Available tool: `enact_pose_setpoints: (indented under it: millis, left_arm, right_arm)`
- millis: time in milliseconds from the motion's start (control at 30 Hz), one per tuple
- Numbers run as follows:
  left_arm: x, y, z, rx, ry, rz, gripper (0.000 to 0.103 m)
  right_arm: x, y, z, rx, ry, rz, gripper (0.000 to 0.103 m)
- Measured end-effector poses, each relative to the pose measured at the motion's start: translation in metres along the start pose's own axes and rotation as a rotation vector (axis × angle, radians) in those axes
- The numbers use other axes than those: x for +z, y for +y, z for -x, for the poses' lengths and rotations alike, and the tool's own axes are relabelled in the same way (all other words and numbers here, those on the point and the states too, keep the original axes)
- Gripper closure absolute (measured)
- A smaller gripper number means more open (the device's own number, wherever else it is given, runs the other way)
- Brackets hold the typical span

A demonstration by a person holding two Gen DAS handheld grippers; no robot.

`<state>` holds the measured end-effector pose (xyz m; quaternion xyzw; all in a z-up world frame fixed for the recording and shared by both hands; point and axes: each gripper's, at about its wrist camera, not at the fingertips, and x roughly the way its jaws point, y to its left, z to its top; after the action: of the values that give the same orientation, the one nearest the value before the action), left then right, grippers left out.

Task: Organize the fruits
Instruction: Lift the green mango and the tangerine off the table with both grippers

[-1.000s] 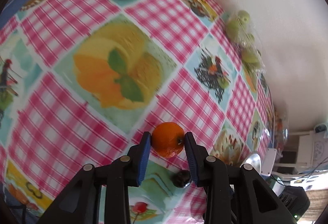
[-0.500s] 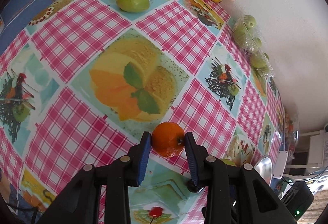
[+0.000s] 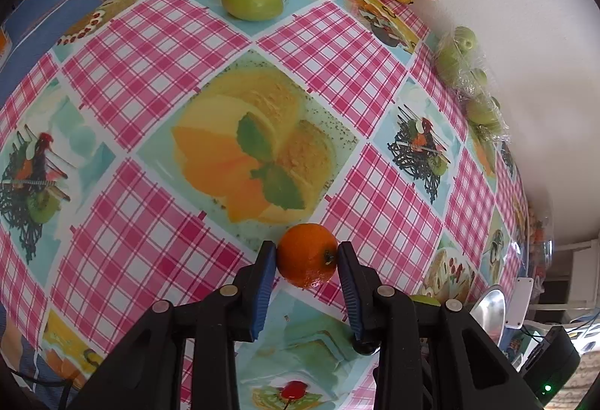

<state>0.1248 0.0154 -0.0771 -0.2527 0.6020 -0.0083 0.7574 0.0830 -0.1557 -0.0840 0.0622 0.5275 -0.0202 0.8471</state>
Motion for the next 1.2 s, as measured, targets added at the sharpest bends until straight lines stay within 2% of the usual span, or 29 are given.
enact_pose_setpoints:
  millis: [400, 600, 1200]
  left_arm:
    - [0.001, -0.002, 0.004, 0.001, -0.013, -0.006, 0.067]
    - [0.0, -0.002, 0.004, 0.014, -0.016, -0.018, 0.067]
    - [-0.002, -0.018, 0.02, 0.039, -0.071, -0.102, 0.067]
  right_arm:
    - [-0.003, -0.01, 0.008, 0.03, 0.005, -0.048, 0.043]
    - [-0.001, -0.019, 0.025, 0.061, -0.013, -0.095, 0.043]
    - [0.0, -0.044, 0.062, 0.121, -0.042, -0.192, 0.043]
